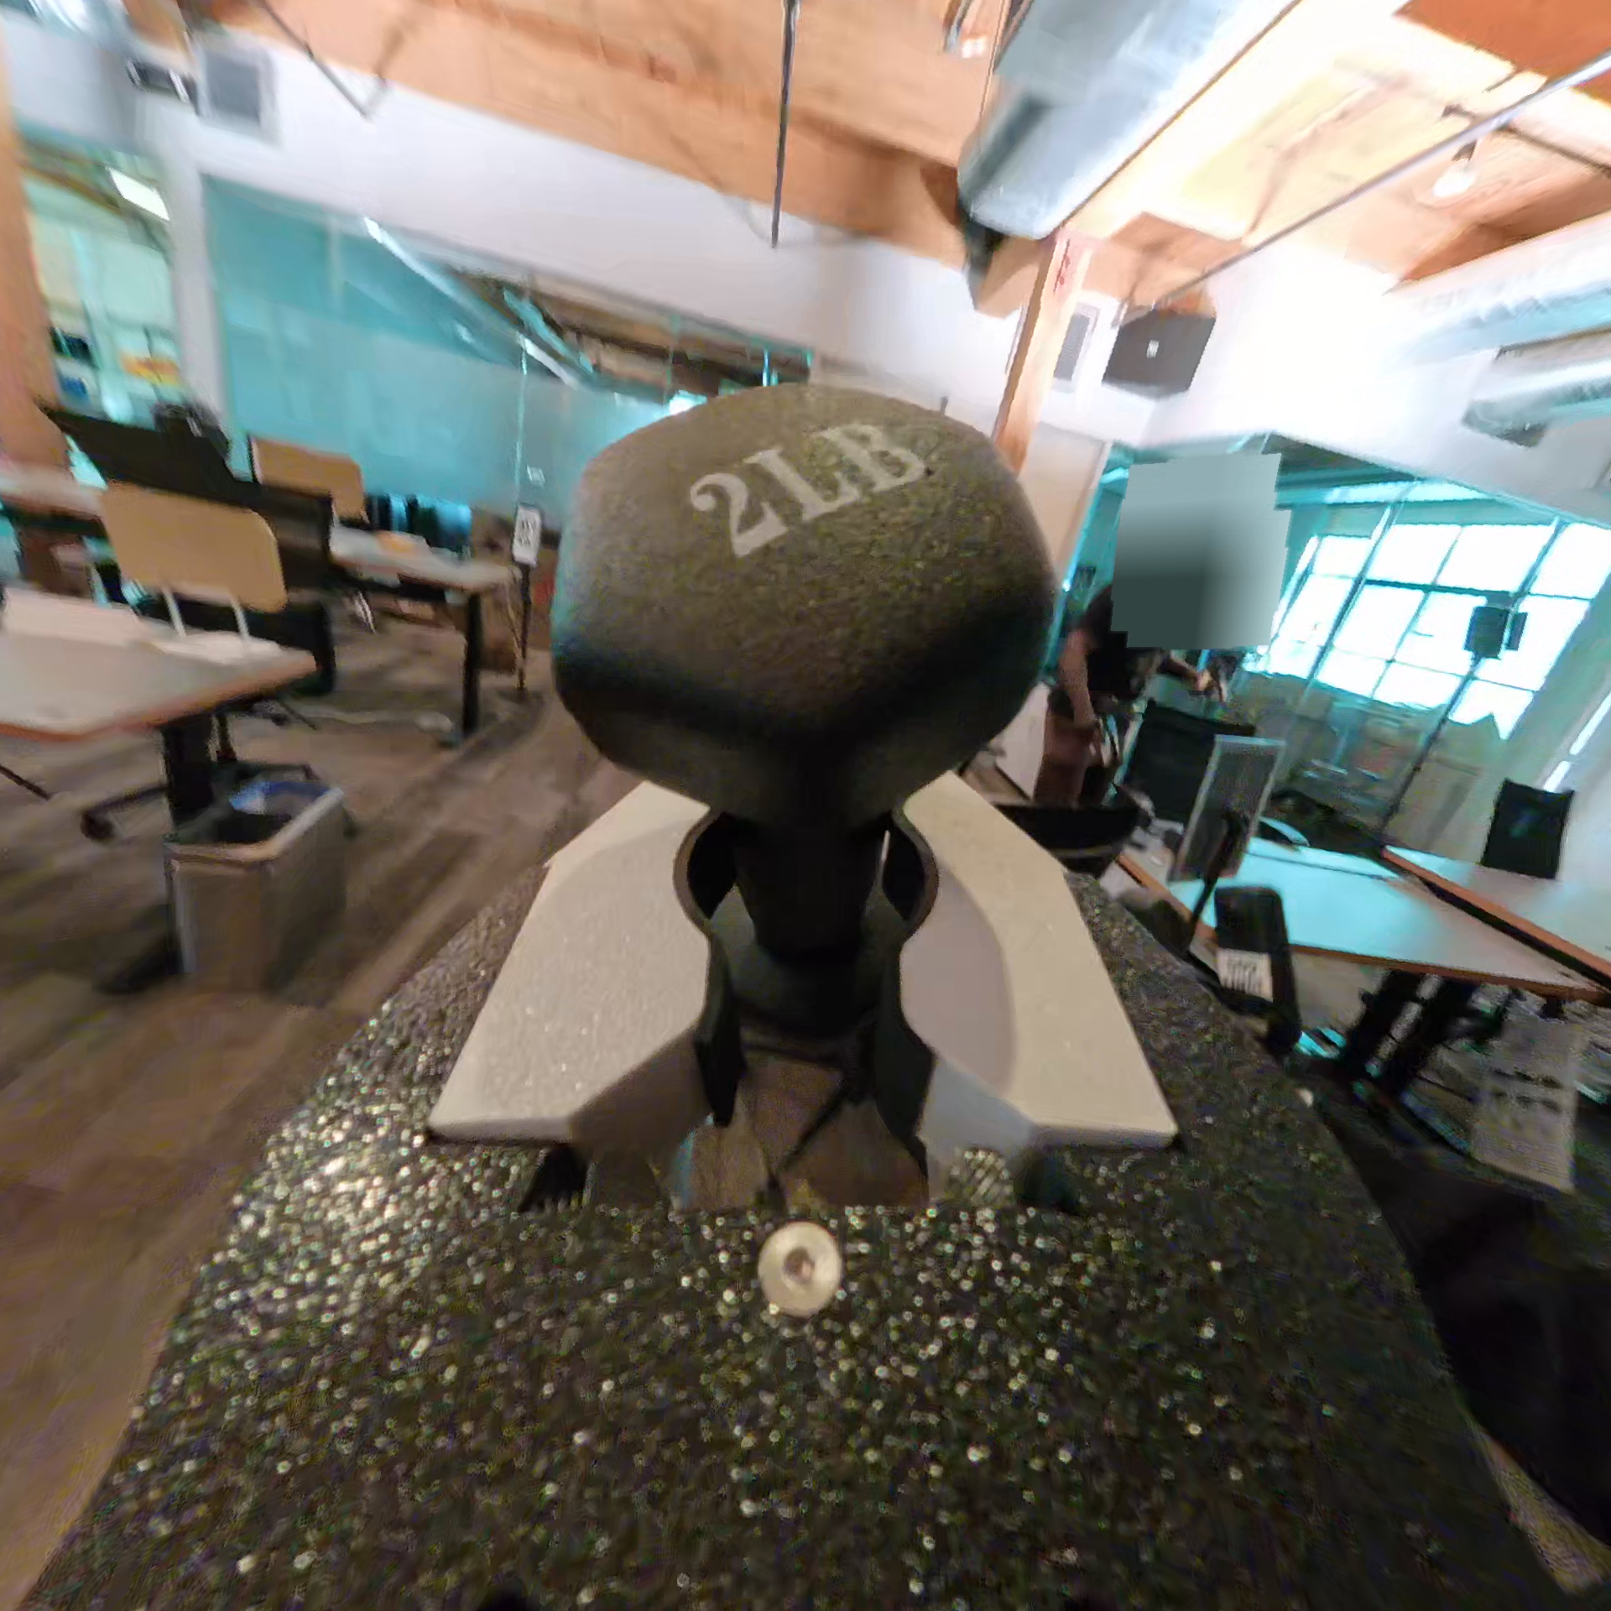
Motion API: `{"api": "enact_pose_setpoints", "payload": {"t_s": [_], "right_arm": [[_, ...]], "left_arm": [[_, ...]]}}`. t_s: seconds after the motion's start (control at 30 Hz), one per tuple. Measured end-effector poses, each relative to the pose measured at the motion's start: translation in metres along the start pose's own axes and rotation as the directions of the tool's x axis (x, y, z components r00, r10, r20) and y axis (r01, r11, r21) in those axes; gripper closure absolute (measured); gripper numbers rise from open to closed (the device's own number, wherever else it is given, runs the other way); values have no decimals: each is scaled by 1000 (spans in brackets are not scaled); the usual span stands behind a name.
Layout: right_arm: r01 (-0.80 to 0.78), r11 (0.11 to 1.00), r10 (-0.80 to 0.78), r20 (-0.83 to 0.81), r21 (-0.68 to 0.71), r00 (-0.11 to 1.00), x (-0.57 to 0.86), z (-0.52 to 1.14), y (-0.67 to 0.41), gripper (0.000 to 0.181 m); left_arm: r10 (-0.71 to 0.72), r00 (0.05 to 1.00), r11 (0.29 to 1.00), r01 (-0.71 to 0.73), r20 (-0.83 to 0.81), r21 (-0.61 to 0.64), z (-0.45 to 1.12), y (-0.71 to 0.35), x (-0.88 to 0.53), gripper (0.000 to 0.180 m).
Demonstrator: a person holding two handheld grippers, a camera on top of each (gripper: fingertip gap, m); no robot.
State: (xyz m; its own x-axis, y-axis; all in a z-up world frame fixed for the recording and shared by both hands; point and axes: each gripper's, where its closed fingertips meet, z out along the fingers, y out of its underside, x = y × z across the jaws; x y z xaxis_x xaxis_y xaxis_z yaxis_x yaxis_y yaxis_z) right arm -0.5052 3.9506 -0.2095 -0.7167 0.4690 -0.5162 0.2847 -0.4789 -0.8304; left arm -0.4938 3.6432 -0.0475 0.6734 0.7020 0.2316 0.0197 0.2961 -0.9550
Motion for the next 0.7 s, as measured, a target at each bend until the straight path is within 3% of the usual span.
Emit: {"api": "enact_pose_setpoints", "payload": {"t_s": [0.1, 0.13, 0.17, 0.23, 0.27, 0.37, 0.43, 0.47, 0.53, 0.7], "right_arm": [[-21, 1000, 21, 3, -21, 1000, 8, 13, 21, 79], [-12, 999, 12, -11, -46, 1000, 12, 16, 30, 84], [1, 997, -3, -28, -74, 1000, 19, 23, 40, 75], [32, 990, -38, -45, -139, 998, 23, 30, 56, 84], [44, 985, -53, -46, -164, 998, 23, 34, 63, 77], [61, 978, -68, -27, -198, 997, 15, 53, 71, 73], [118, 973, -119, 7, -199, 993, -1, 71, 64, 82], [161, 967, -159, 29, -199, 987, -10, 82, 57, 73], [266, 944, -257, 74, -193, 964, -35, 106, 38, 153], [563, 809, -531, 199, -170, 824, -127, 170, 6, 153]], "left_arm": [[134, 989, 987, -140, 69, 83, -28, -63, 13, 151], [222, 968, 969, -232, 114, 89, -37, -83, 19, 152], [312, 936, 942, -328, 164, 79, -48, -103, 26, 152], [455, 854, 879, -476, 253, 28, -68, -135, 39, 152], [500, 816, 853, -523, 289, 2, -78, -146, 43, 152], [539, 761, 830, -554, 362, -73, -103, -153, 42, 151], [525, 755, 845, -518, 393, -134, -121, -134, 29, 151], [514, 754, 854, -492, 409, -166, -131, -119, 20, 151], [483, 758, 876, -431, 438, -218, -154, -83, 4, 151], [337, 767, 939, -231, 546, -255, -232, 3, -13, 151]]}}
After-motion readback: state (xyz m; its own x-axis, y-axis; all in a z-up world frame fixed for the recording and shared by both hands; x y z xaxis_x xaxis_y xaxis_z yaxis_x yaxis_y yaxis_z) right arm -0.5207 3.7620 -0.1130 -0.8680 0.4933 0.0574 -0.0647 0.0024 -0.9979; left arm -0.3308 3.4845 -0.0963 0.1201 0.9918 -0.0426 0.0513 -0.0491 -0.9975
